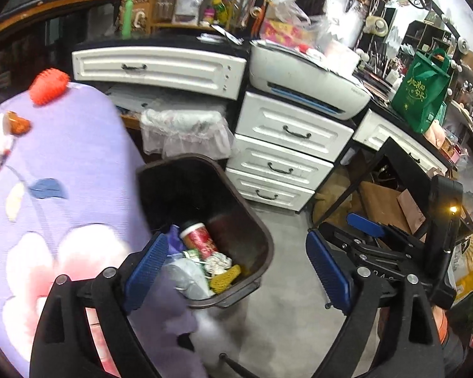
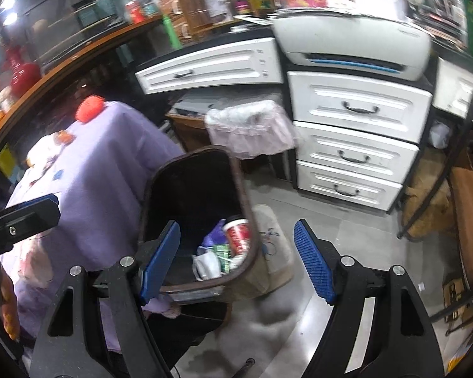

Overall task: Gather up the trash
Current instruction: 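Move both tools back over the table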

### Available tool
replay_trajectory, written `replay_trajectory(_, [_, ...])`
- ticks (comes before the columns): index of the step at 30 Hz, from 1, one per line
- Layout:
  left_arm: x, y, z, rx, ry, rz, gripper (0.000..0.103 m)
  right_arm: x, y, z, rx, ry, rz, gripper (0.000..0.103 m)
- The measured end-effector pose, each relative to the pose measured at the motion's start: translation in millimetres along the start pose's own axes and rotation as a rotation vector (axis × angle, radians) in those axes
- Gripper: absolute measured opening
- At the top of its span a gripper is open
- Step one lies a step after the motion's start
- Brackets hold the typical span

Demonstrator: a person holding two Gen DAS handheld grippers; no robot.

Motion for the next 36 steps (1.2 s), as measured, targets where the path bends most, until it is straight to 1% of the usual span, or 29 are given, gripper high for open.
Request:
replay_trajectory(3, [16.4, 3.7, -17.0, -0.018, 0.024, 0.001, 0.09, 24.2, 7.4, 1.6, -0.001, 0.062, -0.036, 0.075])
replay_trajectory(7, [45.7, 9.5, -40.4, -0.05, 0.076, -0.01, 0.093, 63.4, 19.3, 3.1, -0.008, 0.157, -0.083, 0.075])
replay_trajectory(12, [92.1, 14.0, -70.2, -0.087, 0.169, -0.046, 0.095, 117.5, 33.1, 8.6, 0.003, 0.292, -0.126, 0.075])
replay_trajectory(18, [149.6, 13.4, -101.5, -0.112, 0.283, -0.11, 0.096, 198.4, 41.6, 17.9, 0.06, 0.466, -0.268, 0.075])
replay_trajectory(20, [170.4, 14.0, -112.7, -0.114, 0.329, -0.115, 0.097, 230.3, 45.5, 22.5, 0.08, 0.523, -0.342, 0.075])
replay_trajectory(22, [193.6, 13.9, -127.0, -0.121, 0.385, -0.114, 0.097, 258.8, 50.4, 28.2, 0.086, 0.556, -0.413, 0.075])
replay_trajectory(24, [215.8, 14.2, -141.7, -0.131, 0.434, -0.123, 0.097, 282.3, 55.0, 32.2, 0.092, 0.592, -0.455, 0.075])
replay_trajectory(27, [243.3, 13.0, -157.6, -0.124, 0.484, -0.128, 0.097, 325.7, 61.0, 44.0, 0.117, 0.655, -0.517, 0.075])
replay_trajectory(29, [262.0, 9.2, -168.3, -0.118, 0.514, -0.131, 0.097, 346.9, 62.2, 53.6, 0.127, 0.66, -0.562, 0.075])
replay_trajectory(32, [288.6, 5.5, -176.4, -0.1, 0.548, -0.146, 0.097, 382.6, 61.0, 71.3, 0.152, 0.673, -0.649, 0.075])
replay_trajectory(36, [318.4, 6.5, -178.0, -0.097, 0.557, -0.173, 0.097, 425.2, 57.8, 95.4, 0.18, 0.68, -0.789, 0.075])
Point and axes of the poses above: each gripper's, at about its wrist camera, not at the fingertips, and z roughly the way its jaws point, x to its left, y to its top, the point moved 8 cm from there along z, roughly the way its jaws point, and after that the axes turned 11 degrees about -x, right-handed, at the moved point
